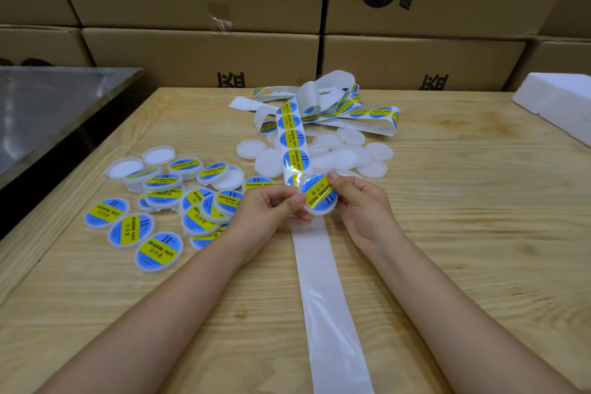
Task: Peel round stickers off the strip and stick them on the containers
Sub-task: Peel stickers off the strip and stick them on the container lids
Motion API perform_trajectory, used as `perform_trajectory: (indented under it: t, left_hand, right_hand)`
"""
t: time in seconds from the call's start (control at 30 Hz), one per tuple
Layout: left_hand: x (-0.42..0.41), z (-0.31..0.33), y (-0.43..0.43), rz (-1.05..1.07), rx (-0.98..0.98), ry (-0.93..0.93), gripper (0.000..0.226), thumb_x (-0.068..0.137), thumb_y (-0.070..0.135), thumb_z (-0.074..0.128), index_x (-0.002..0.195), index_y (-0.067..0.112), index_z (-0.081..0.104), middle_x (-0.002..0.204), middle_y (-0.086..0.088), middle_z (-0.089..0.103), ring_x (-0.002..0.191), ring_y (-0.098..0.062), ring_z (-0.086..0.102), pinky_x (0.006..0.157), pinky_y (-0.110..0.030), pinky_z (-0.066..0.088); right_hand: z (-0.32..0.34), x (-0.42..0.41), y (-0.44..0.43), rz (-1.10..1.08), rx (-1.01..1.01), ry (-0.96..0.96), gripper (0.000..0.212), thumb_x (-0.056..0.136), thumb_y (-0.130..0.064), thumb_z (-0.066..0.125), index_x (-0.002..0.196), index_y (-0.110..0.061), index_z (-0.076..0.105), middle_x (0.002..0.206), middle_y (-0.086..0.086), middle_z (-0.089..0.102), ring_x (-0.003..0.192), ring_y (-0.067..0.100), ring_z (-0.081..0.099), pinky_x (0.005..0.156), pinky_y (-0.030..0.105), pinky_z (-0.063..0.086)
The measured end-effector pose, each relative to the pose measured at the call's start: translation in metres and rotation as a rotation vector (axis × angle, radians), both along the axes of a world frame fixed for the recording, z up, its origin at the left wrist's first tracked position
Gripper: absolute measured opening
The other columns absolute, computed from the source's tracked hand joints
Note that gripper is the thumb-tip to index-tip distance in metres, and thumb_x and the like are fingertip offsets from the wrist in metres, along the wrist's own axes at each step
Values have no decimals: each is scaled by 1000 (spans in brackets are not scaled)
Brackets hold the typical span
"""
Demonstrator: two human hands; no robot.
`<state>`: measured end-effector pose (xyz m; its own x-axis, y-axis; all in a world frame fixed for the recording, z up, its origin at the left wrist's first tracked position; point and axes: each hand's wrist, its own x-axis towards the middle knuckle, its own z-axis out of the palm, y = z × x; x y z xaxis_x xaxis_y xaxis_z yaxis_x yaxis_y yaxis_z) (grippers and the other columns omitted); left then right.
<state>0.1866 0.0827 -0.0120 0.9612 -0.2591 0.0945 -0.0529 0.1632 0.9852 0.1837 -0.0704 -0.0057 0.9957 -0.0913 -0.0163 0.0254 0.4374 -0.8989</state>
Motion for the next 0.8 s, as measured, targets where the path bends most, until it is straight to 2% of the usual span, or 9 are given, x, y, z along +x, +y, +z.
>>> perform_trajectory:
  t: [0.2,0.33,0.43,0.5,0.63,0.7,0.8]
  left_hand:
    - [0,0,1,-15,-3,1,13,88,2,55,82,2,66,63,-4,69,62,-14,67,63,-26,57]
    - [1,-1,1,-21,3,17,11,87,4,57,83,3,67,65,-6,70,63,-15,68,62,-24,56]
    - [2,-1,1,-19,9,38,11,88,5,58,85,1,67,66,-8,70,63,-16,68,62,-24,56]
    - [3,-1,2,-16,2,54,11,88,5,57,86,0,67,67,-10,70,63,-17,68,61,-24,55]
    - [3,-2,1,-13,-25,77,12,89,3,56,83,0,66,66,-11,69,62,-17,68,62,-25,56]
    - [2,-2,0,-20,-39,75,13,89,3,55,83,-1,66,66,-11,69,62,-17,68,64,-26,57]
    - [1,-3,-2,-36,-89,74,12,88,4,56,81,-1,65,66,-9,68,63,-17,67,64,-27,56]
  right_hand:
    - [-2,1,0,-20,-22,0,16,85,-9,61,73,1,63,72,9,69,70,18,64,71,26,53]
    - [-3,1,1,-71,-68,-27,14,84,-7,63,71,-1,63,76,8,68,75,19,64,74,27,52]
    - [-4,0,4,-162,-203,-80,12,81,-8,68,69,-8,65,74,-2,69,75,12,64,72,22,50]
    - [-5,-2,5,-228,-321,-136,13,80,-8,70,68,-11,65,77,-2,68,74,8,63,71,19,50]
    - [-6,-8,7,-341,-596,-261,17,79,-7,72,69,-18,63,79,-2,65,71,9,61,70,24,51]
    - [-7,-10,8,-409,-743,-338,13,78,-9,72,71,-17,64,74,-5,63,68,6,58,68,21,48]
    - [-7,-12,9,-501,-827,-432,9,78,-10,73,73,-14,67,71,-8,62,70,4,57,66,14,43]
